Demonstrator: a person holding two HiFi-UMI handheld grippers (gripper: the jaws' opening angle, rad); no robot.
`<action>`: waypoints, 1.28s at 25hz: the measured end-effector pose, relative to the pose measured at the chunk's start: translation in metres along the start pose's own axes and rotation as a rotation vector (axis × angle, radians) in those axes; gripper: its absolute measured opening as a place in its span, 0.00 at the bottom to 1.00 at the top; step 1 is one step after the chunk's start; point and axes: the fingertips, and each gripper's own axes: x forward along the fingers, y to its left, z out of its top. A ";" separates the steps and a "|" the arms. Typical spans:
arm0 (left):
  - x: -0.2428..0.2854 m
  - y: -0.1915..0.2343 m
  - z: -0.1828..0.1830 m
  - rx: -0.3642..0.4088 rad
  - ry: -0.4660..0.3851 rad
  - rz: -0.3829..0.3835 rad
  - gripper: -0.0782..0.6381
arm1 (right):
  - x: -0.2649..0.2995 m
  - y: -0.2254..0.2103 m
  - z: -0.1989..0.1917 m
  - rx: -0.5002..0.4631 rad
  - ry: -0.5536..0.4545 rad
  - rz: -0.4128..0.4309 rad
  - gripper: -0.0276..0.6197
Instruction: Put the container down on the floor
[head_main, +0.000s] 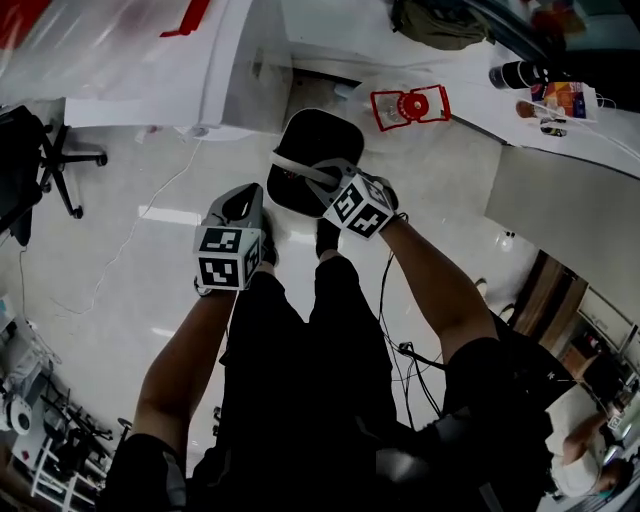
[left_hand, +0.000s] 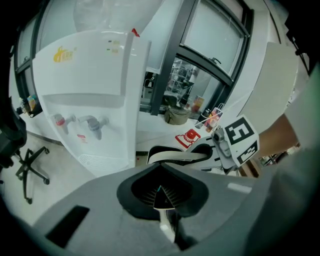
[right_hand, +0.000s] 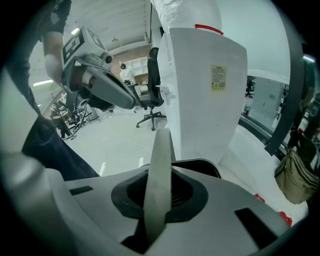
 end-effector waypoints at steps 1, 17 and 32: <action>0.007 0.002 -0.004 -0.002 0.005 0.005 0.12 | 0.006 -0.003 -0.005 -0.011 0.005 0.004 0.10; 0.104 0.022 -0.067 -0.099 0.075 0.000 0.12 | 0.095 -0.028 -0.081 -0.052 0.035 0.044 0.10; 0.178 0.049 -0.106 -0.083 0.127 -0.005 0.12 | 0.165 -0.055 -0.134 -0.073 0.056 0.060 0.10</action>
